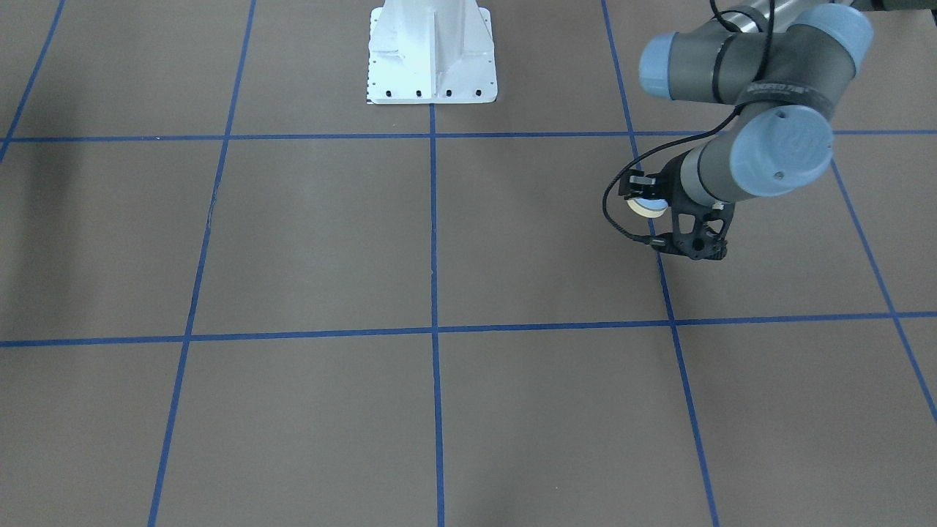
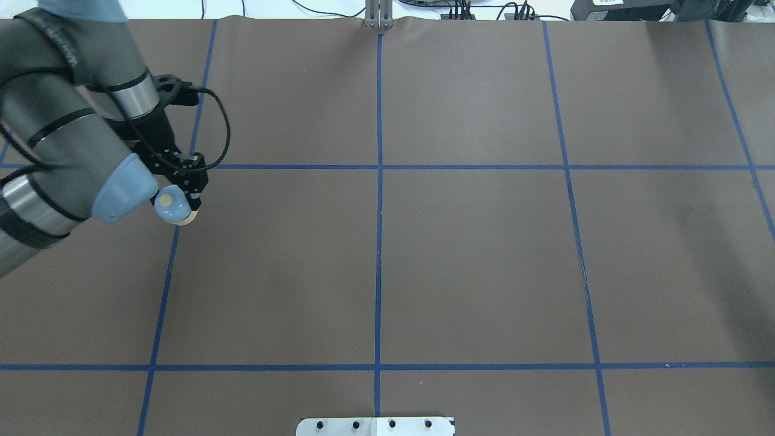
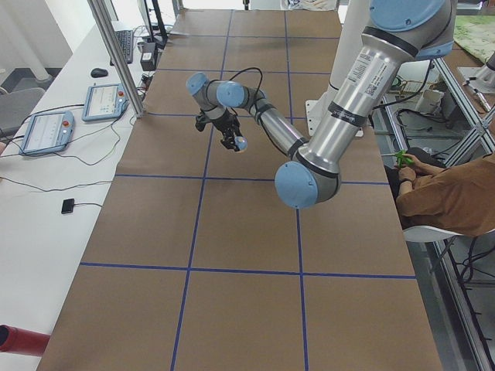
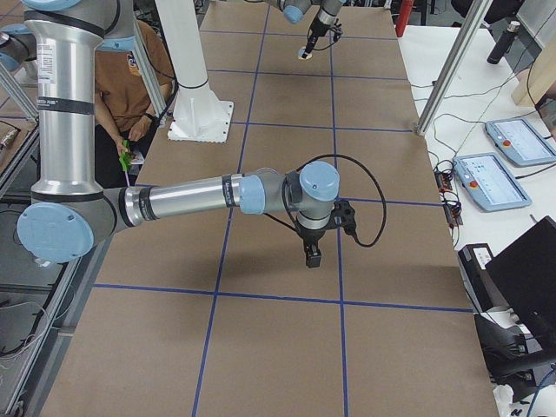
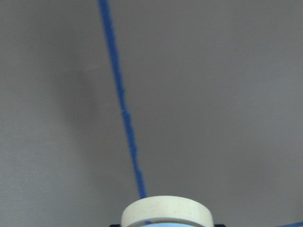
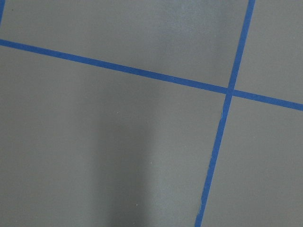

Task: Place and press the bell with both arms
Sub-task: 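Carry the bell with the left gripper toward the table centre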

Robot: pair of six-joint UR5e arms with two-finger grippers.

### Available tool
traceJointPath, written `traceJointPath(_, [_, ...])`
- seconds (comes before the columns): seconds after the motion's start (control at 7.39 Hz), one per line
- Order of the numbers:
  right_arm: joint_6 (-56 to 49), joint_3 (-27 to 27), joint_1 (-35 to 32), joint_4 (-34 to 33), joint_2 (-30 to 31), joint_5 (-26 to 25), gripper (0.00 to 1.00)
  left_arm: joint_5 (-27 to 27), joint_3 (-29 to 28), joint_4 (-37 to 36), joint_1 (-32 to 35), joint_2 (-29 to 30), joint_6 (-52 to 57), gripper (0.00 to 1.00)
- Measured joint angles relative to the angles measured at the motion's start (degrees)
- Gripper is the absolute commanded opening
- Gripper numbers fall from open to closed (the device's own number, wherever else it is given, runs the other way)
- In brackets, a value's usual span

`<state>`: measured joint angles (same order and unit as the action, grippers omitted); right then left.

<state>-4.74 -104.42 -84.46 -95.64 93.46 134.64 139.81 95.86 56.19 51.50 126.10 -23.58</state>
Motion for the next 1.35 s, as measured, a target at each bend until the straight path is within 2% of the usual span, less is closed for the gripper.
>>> traceJointPath(0.27, [-0.01,0.01,0.0,0.09,-0.03,-0.9,1.0,-0.45,-9.79,-0.71,-3.28,11.56,-5.87,0.0])
traceJointPath(0.41, [-0.01,0.0,0.0,0.1,-0.07,-0.97,1.0,-0.59,-16.4,1.16,-4.93,17.07,-9.74,0.0])
traceJointPath(0.81, [0.03,-0.07,0.0,0.1,-0.07,-0.96,1.0,-0.68,-38.12,15.54,-9.75,29.79,-23.32,0.0])
traceJointPath(0.95, [0.02,-0.08,0.0,0.1,-0.02,-0.94,1.0,-0.72,-42.6,18.52,-11.3,32.13,-25.87,0.0])
traceJointPath(1.35, [-0.01,-0.01,0.0,0.1,0.27,-0.88,1.0,-2.1,-48.33,24.56,-15.0,33.71,-30.2,0.07])
